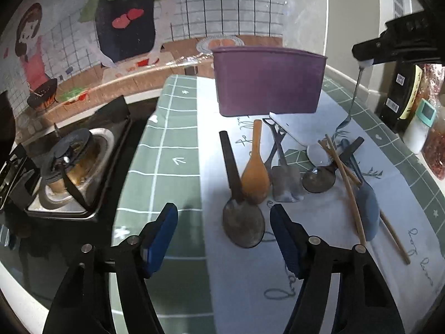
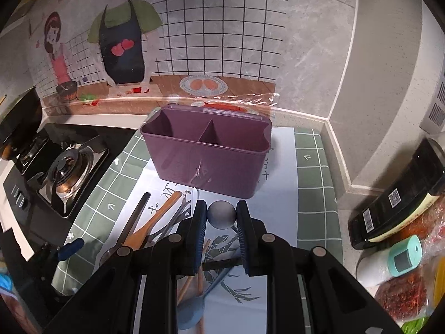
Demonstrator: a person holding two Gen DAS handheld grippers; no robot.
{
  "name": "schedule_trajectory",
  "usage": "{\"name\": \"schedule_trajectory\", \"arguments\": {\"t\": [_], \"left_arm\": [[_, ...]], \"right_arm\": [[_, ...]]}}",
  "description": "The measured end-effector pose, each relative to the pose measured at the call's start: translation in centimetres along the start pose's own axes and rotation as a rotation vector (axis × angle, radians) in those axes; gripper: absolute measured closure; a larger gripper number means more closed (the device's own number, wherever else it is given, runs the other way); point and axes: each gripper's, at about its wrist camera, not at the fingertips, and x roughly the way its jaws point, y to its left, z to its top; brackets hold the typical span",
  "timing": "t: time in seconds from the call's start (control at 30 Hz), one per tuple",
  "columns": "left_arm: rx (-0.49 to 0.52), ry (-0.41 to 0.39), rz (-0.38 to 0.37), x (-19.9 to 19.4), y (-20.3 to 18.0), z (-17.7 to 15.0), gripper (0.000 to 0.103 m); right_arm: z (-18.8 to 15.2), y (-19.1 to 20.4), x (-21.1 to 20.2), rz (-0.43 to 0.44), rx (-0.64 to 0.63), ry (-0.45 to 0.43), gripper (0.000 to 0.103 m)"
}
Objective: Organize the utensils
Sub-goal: 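Grasp the metal spoon with the left tool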
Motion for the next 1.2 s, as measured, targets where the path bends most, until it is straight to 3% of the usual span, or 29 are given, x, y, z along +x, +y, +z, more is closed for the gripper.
{"name": "schedule_trajectory", "arguments": {"t": [0.1, 0.27, 0.3, 0.4, 0.53, 0.63, 0.67, 0.7, 0.8, 0.97, 1.07, 1.1, 1.2], "left_arm": [[0.006, 0.025, 0.001, 1.0, -0.6, 0.2, 0.037], [-0.005, -0.020, 0.002, 0.3, -0.8, 0.2, 0.059], [-0.013, -0.034, 0.004, -0.2, -0.6, 0.2, 0.067], [-0.042, -0.070, 0.002, -2.1, 0.0, 0.3, 0.079], [-0.060, -0.098, 0.023, -3.9, 0.4, 0.2, 0.078], [-0.092, -0.086, 0.034, -3.8, 0.2, -0.8, 0.053], [-0.100, -0.083, 0.029, -3.7, 0.0, -0.9, 0.040], [-0.100, -0.080, 0.036, -3.5, -0.4, -1.0, 0.036], [-0.074, -0.050, 0.095, -2.6, -1.5, -0.8, 0.036], [-0.107, 0.063, 0.071, 0.0, -1.6, -0.2, 0.037], [-0.120, 0.102, 0.074, 0.9, -1.3, -0.3, 0.049], [-0.129, 0.093, 0.077, 0.8, -1.2, -0.2, 0.066], [-0.135, 0.064, 0.079, 0.0, -0.8, 0.2, 0.070]], "right_arm": [[-0.3, -0.3, -0.5, -0.001, 0.023, 0.009, 0.084], [-1.3, -1.6, -1.2, -0.004, 0.033, 0.017, 0.084], [-1.6, -1.7, -1.3, 0.005, 0.026, 0.017, 0.084], [-2.3, -2.0, -1.7, 0.044, 0.006, 0.018, 0.084], [-3.0, -1.8, -2.2, 0.094, -0.036, 0.007, 0.084], [-3.6, -1.4, -2.5, 0.111, -0.076, -0.011, 0.084], [-3.8, -1.3, -2.6, 0.118, -0.084, -0.017, 0.084], [-3.9, -1.2, -2.6, 0.123, -0.086, -0.020, 0.083], [-4.2, -1.3, -2.3, 0.145, -0.079, -0.018, 0.084], [-5.0, -1.3, -2.2, 0.156, -0.083, -0.008, 0.083], [-5.4, -1.4, -2.2, 0.159, -0.087, -0.007, 0.083], [-5.5, -1.4, -2.2, 0.160, -0.086, -0.006, 0.083], [-5.5, -1.4, -2.3, 0.156, -0.089, -0.011, 0.083]]}}
